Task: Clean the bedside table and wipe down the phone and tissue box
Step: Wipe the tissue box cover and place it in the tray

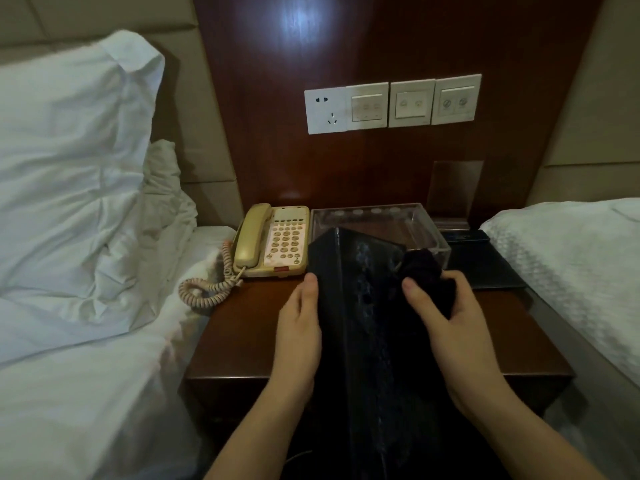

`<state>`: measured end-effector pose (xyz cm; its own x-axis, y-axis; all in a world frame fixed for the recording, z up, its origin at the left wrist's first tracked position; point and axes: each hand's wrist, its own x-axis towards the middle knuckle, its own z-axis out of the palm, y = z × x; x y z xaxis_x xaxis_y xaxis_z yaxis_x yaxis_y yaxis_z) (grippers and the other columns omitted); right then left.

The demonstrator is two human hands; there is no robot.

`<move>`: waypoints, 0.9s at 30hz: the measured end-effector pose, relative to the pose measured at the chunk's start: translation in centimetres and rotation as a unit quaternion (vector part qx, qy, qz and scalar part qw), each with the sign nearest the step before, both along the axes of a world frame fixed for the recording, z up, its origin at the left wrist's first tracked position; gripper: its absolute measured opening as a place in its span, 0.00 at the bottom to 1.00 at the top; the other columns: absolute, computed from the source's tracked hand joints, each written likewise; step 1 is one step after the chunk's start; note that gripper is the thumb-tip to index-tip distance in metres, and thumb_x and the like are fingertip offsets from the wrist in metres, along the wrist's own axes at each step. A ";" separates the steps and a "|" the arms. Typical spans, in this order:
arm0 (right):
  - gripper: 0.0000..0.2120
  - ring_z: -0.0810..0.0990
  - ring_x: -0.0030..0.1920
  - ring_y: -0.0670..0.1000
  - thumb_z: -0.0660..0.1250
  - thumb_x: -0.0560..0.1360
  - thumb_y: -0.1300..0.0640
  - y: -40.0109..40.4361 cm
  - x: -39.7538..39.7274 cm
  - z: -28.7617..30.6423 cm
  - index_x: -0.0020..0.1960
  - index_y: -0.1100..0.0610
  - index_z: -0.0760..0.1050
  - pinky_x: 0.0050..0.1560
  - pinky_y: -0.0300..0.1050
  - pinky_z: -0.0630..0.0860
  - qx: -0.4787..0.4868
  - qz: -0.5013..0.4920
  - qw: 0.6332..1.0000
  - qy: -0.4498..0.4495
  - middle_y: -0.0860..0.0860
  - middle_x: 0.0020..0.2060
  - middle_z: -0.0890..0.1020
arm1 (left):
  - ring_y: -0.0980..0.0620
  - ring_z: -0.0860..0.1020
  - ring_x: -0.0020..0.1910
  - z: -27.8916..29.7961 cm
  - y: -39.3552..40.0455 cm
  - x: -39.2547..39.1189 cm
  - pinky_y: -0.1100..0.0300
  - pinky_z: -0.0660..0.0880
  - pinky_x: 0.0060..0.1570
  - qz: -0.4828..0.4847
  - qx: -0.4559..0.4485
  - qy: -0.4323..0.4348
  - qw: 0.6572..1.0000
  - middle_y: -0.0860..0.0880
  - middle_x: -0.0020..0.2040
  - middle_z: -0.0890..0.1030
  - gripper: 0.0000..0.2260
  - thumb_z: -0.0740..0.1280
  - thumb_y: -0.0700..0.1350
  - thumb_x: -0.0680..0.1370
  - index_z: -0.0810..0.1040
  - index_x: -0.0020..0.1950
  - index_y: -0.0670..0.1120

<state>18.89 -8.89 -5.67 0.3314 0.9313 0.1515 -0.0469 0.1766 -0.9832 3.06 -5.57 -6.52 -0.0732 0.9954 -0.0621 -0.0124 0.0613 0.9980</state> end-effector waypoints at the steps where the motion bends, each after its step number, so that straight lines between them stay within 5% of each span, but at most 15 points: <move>1: 0.10 0.83 0.46 0.41 0.71 0.73 0.50 -0.1 0.0 -0.2 0.52 0.50 0.76 0.45 0.37 0.76 0.002 0.000 1.000 -0.011 0.40 0.43 0.83 | 0.59 0.82 0.53 -0.1 0.0 0.2 0.63 0.75 0.50 0.012 0.011 0.009 1.000 0.56 0.52 0.85 0.19 0.55 0.62 0.82 0.80 0.59 0.55; 6: 0.10 0.81 0.48 0.36 0.72 0.74 0.52 -0.3 -0.3 -0.5 0.54 0.48 0.76 0.44 0.29 0.75 0.024 0.009 0.998 -0.064 0.36 0.46 0.82 | 0.59 0.81 0.57 -0.1 -0.7 0.4 0.55 0.77 0.60 -0.012 0.007 -0.027 1.000 0.59 0.56 0.84 0.25 0.67 0.70 0.69 0.77 0.62 0.61; 11: 0.10 0.79 0.51 0.39 0.69 0.74 0.45 -0.7 -1.1 -0.5 0.51 0.37 0.70 0.52 0.43 0.77 0.008 0.029 0.985 -0.168 0.40 0.49 0.80 | 0.54 0.85 0.53 -0.8 0.1 -0.6 0.54 0.79 0.54 0.009 -0.019 -0.096 0.995 0.54 0.54 0.87 0.32 0.72 0.67 0.65 0.80 0.64 0.52; 13: 0.11 0.76 0.55 0.40 0.66 0.72 0.37 -0.9 -1.6 -0.4 0.50 0.36 0.66 0.56 0.46 0.76 0.029 -0.016 0.968 -0.250 0.40 0.53 0.76 | 0.55 0.85 0.52 -1.3 0.1 -0.7 0.57 0.78 0.51 0.016 0.008 -0.113 0.993 0.54 0.53 0.87 0.28 0.70 0.64 0.68 0.80 0.63 0.50; 15: 0.11 0.70 0.63 0.40 0.60 0.75 0.34 -0.7 -2.6 0.1 0.54 0.35 0.62 0.63 0.38 0.69 0.094 -0.040 0.940 -0.325 0.40 0.61 0.71 | 0.56 0.84 0.54 -1.7 0.2 -0.8 0.59 0.76 0.51 0.015 0.048 -0.108 0.993 0.55 0.52 0.86 0.25 0.68 0.63 0.69 0.80 0.61 0.51; 19: 0.18 0.51 0.77 0.45 0.52 0.80 0.39 1.6 -5.6 -0.4 0.68 0.40 0.62 0.73 0.42 0.50 0.167 0.003 0.851 -0.498 0.41 0.76 0.56 | 0.61 0.81 0.58 -2.7 0.7 -0.9 0.69 0.75 0.52 0.012 0.119 -0.059 0.991 0.60 0.56 0.84 0.13 0.62 0.52 0.81 0.77 0.64 0.54; 23: 0.13 0.60 0.73 0.44 0.61 0.80 0.48 3.4 -3.5 -0.9 0.65 0.42 0.71 0.70 0.38 0.57 0.169 -0.026 0.885 -0.434 0.42 0.71 0.64 | 0.58 0.81 0.57 -2.6 0.7 -1.1 0.67 0.76 0.51 -0.011 0.124 -0.109 0.986 0.56 0.56 0.84 0.20 0.63 0.61 0.77 0.78 0.64 0.52; 27: 0.12 0.70 0.64 0.39 0.64 0.80 0.54 4.2 -1.5 -0.9 0.61 0.40 0.71 0.68 0.48 0.71 0.115 -0.102 0.942 -0.298 0.42 0.64 0.71 | 0.61 0.82 0.55 -1.9 0.2 -1.2 0.63 0.77 0.50 -0.039 0.102 -0.104 0.989 0.60 0.55 0.84 0.26 0.68 0.70 0.69 0.76 0.63 0.60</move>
